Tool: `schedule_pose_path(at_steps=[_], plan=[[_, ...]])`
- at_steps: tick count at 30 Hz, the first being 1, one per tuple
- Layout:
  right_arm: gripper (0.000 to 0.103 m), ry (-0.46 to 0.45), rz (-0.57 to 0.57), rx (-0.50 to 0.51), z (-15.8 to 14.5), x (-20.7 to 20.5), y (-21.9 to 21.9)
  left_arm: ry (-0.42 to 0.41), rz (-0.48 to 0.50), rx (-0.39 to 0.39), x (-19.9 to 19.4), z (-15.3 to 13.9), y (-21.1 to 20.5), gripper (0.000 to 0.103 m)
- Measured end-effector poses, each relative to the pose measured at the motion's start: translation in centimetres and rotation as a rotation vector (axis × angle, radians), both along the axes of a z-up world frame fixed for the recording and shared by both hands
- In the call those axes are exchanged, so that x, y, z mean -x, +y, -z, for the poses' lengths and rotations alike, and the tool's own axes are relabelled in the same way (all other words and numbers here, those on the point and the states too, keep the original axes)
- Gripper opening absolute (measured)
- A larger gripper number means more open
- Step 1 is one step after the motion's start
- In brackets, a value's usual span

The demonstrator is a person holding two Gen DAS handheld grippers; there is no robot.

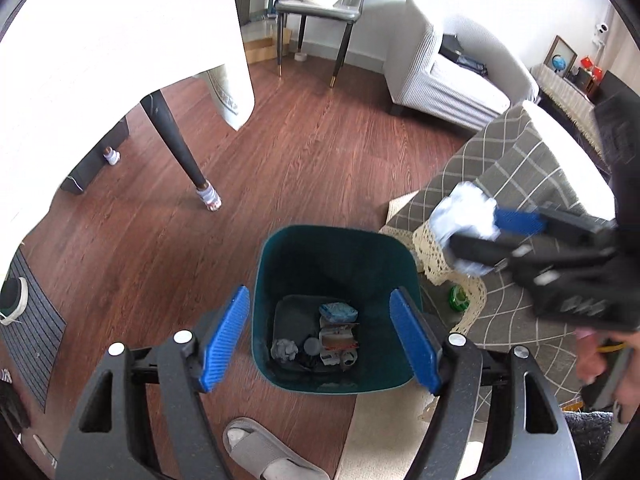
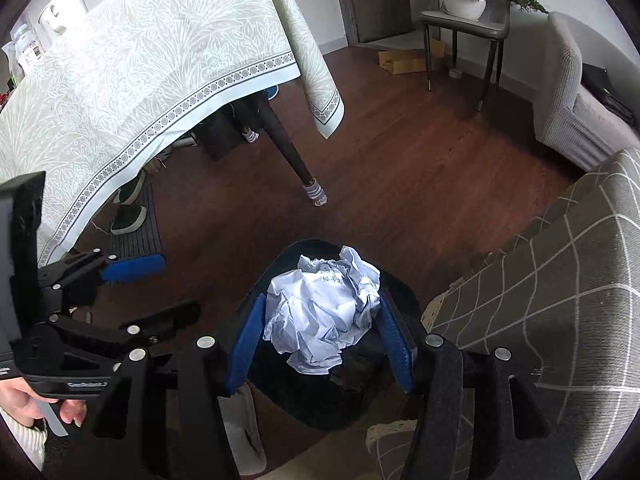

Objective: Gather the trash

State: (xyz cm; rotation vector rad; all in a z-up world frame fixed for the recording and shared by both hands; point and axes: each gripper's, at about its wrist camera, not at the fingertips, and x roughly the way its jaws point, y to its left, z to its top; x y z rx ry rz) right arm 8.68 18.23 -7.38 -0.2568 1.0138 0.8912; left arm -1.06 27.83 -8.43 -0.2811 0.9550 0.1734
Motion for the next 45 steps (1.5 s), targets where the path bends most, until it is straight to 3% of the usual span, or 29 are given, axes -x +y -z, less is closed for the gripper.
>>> schedule_pose_path(at_steps=[10,20,31,38,45], plan=[[0.057,0.025,-0.005,0.098,3.9,0.6,1.6,-0.104,-0.009,0.003,0.7,-3.4,0.1,0.069],[0.06,0.023,-0.034,0.17,6.9,1.3,3.0,-0.177,-0.004,0.014,1.2,-6.4,-0.4,0.048],[0.072,0.064,-0.074,0.224,8.9,2.5,2.8,-0.26,0.013,0.008,1.7,-9.8,-1.7,0.046],[0.072,-0.012,-0.056,0.19,6.7,3.1,1.5,-0.291,0.011,0.007,1.3,-11.4,-2.6,0.045],[0.064,-0.137,-0.022,0.082,0.2,4.0,-1.7,-0.337,0.019,-0.054,1.5,-14.2,-4.3,0.045]])
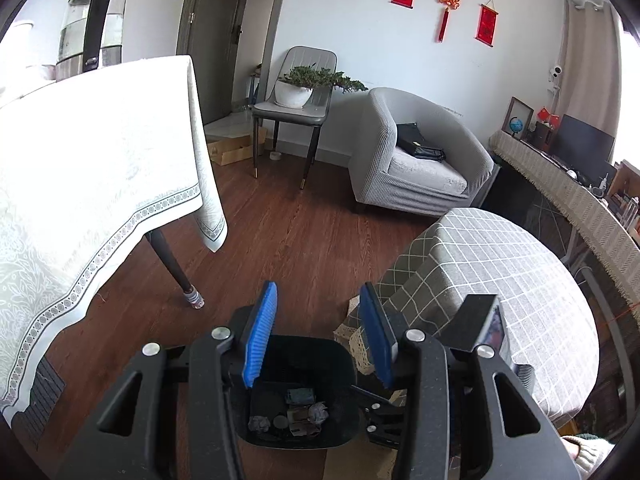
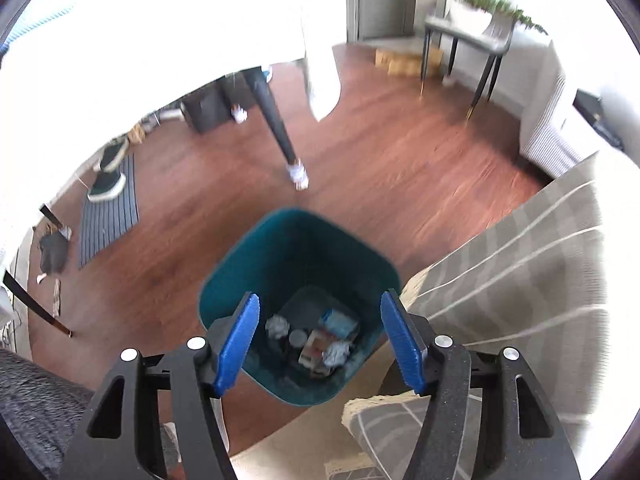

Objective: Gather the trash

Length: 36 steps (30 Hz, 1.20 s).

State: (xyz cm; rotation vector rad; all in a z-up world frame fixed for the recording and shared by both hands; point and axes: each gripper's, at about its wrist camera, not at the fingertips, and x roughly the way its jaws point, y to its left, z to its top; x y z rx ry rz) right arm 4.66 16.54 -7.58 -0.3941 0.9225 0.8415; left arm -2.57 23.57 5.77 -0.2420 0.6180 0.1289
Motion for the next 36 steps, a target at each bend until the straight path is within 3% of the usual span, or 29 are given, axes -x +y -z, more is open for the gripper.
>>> schedule_pose_path(at_steps=[3,5,7,8,12,17,21,30,36], plan=[[0.063,-0.056,0.029,-0.051,-3.3,0.8,-2.9,-0.015,0.008,-0.021,0.2,-1.4,-1.0,0.054],[0.06,-0.098,0.059,-0.075,-5.5,1.2,-5.2,-0.037,0.031,-0.024,0.5,-2.1,-1.9,0.076],[0.06,-0.151,0.096,-0.097,-7.7,1.8,-7.6,-0.065,0.025,-0.054,1.2,-2.6,-3.0,0.091],[0.06,-0.174,0.115,-0.109,-8.7,2.1,-9.0,-0.07,0.025,-0.067,1.6,-2.6,-3.5,0.093],[0.061,-0.239,0.208,-0.129,-11.7,3.2,-14.2,-0.07,0.011,-0.091,3.0,-2.3,-5.4,0.095],[0.087,-0.276,0.33,-0.152,-14.0,4.7,-21.2,-0.03,-0.027,-0.111,4.9,-1.2,-6.5,0.098],[0.096,-0.297,0.436,-0.155,-14.6,6.1,-26.9,-0.044,-0.038,-0.139,6.6,0.3,-7.5,0.099],[0.099,-0.31,0.581,-0.165,-11.7,8.6,-34.5,-0.026,-0.076,-0.13,7.3,3.0,-8.6,0.099],[0.099,-0.304,0.554,-0.216,-10.5,9.0,-35.2,-0.012,-0.061,-0.13,6.9,3.9,-9.1,0.099]])
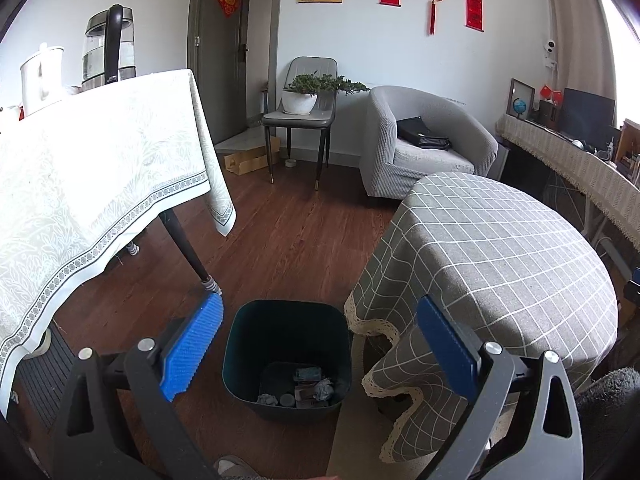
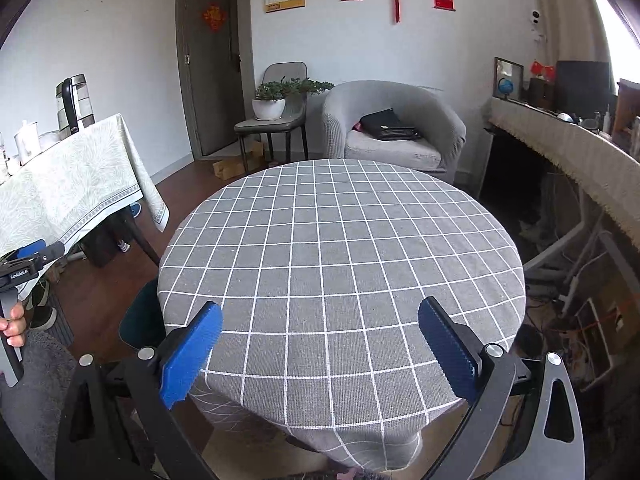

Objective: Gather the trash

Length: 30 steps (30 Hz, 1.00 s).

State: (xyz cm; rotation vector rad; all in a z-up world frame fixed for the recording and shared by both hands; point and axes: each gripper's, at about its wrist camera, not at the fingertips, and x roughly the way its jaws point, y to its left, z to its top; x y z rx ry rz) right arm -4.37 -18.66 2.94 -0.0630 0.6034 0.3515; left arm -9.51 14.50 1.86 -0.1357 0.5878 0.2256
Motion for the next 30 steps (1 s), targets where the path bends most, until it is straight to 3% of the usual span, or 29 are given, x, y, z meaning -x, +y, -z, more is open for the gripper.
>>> schedule_pose_path(at_steps=[12,30], plan=[[0.099,-0.007,-0.05,0.003,0.2,0.5,0.6,0.064,0.021,-0.028,-1.3,1.1,-1.0,0.099],[0.099,0.007,-0.04,-0.041,0.0,0.1,-0.6,0.049,0.02,-0.042,-0.9,0.9,-1.5,0.099]])
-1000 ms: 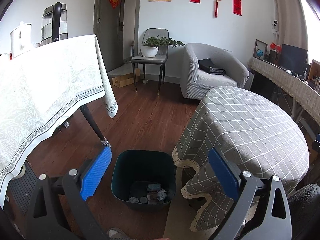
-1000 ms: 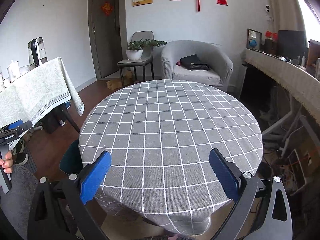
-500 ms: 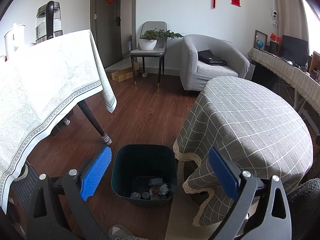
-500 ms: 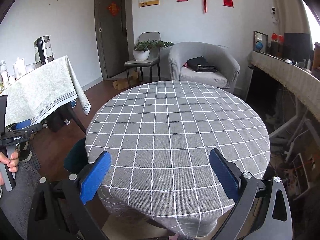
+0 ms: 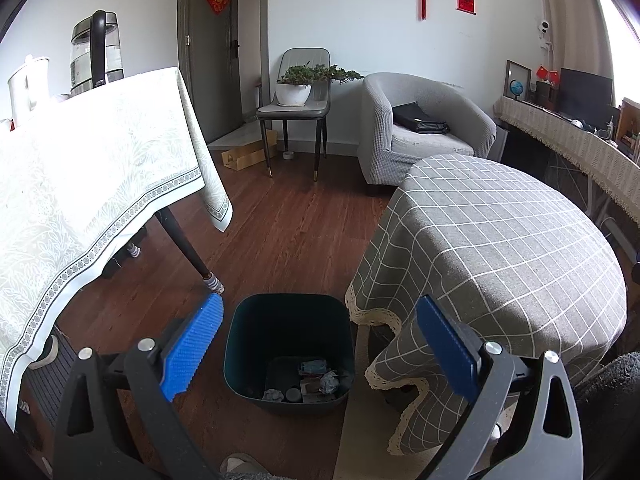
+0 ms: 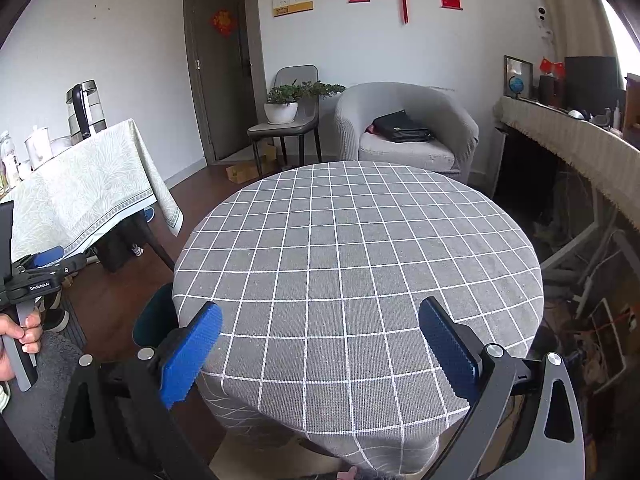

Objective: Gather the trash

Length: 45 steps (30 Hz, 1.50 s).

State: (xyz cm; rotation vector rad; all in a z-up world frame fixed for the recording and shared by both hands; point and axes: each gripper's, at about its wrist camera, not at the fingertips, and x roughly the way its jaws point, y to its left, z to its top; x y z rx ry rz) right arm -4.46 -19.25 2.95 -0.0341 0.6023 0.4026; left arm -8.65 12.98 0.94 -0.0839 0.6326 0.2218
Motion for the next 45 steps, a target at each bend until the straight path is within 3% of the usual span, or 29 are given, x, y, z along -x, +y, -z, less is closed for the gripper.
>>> schedule_pose_path(at_steps=[45], plan=[[0.1,0.015,0.009,-0.038,0.23,-0.4,-0.64,0.011,-0.003,0.002,-0.28,0.06,0.46,0.099]])
